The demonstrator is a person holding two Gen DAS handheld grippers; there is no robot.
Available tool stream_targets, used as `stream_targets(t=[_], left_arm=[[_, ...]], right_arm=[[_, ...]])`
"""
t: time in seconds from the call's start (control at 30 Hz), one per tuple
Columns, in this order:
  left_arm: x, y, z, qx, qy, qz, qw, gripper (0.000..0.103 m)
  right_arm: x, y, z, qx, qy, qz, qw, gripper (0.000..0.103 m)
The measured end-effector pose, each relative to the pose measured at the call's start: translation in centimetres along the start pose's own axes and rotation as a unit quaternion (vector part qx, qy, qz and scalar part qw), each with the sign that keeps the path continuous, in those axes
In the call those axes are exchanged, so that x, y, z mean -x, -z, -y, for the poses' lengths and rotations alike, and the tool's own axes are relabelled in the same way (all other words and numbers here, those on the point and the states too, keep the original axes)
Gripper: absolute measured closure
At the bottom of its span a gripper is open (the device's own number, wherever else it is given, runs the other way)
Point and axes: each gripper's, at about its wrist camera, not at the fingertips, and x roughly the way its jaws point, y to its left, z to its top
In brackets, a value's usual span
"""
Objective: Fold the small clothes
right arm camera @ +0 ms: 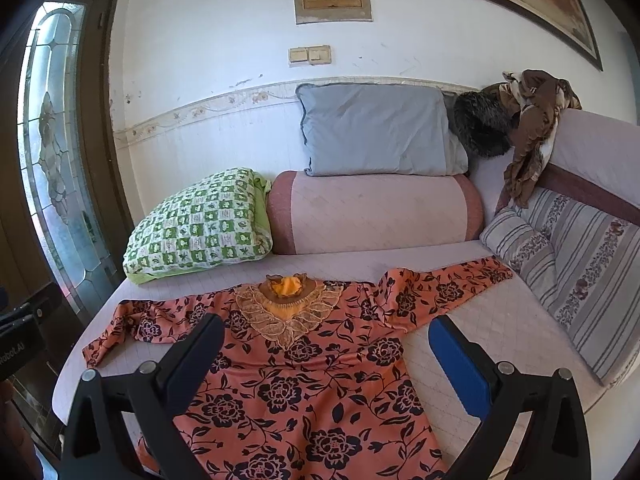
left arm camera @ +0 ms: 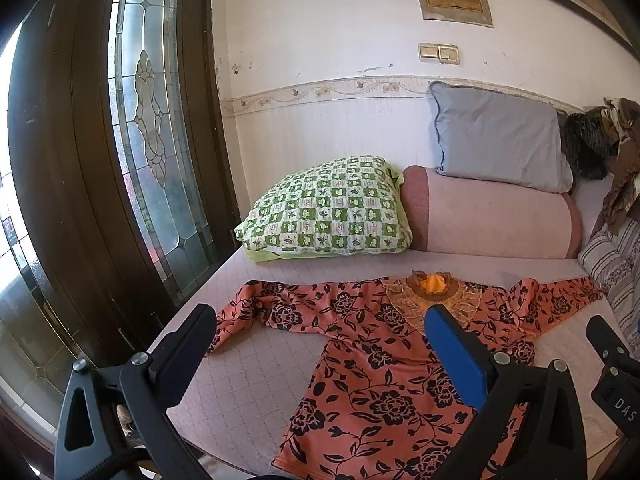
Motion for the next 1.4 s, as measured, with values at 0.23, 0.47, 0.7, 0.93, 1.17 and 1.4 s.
stream_targets(t=[0.23, 0.47, 0.7, 0.93, 1.17, 1.4], left_arm=[[-0.3, 0.0, -0.3, 0.003, -0.001, -0.005, 1.0000, 0.000], [-0.5, 0.2, -1.0, 0.011, -0.003, -0.006, 0.9999, 0.000], [-0.5, 0.4, -1.2, 0.010, -0.003, -0.005, 0.9999, 0.000], [-0.6, 0.4, -1.2, 0.010, -0.004, -0.005, 0.9999, 0.000], [-0.8, 0.6, -0.7, 0.005, -0.002, -0.008, 1.0000, 0.000], [-1.7, 0.6, 0.6, -0.006, 0.000, -0.012, 0.9999, 0.000]], right_arm=[[-0.4, 0.3, -0.6, 0.002, 0.000, -0.010, 1.000, 0.000], [-0.5, 0.0, -0.7, 0.003, -0.003, -0.013, 1.000, 0.000], [-0.4, 0.0, -0.8, 0.003, -0.004, -0.014, 1.000, 0.000], [-0.5, 0.0, -1.0, 0.002, -0.003, -0.014, 1.000, 0.000], [-0.8, 0.2, -0.7, 0.000, -0.002, -0.017, 1.000, 0.000], [-1.9, 0.4, 0.2, -0.009, 0.001, -0.024, 1.000, 0.000]])
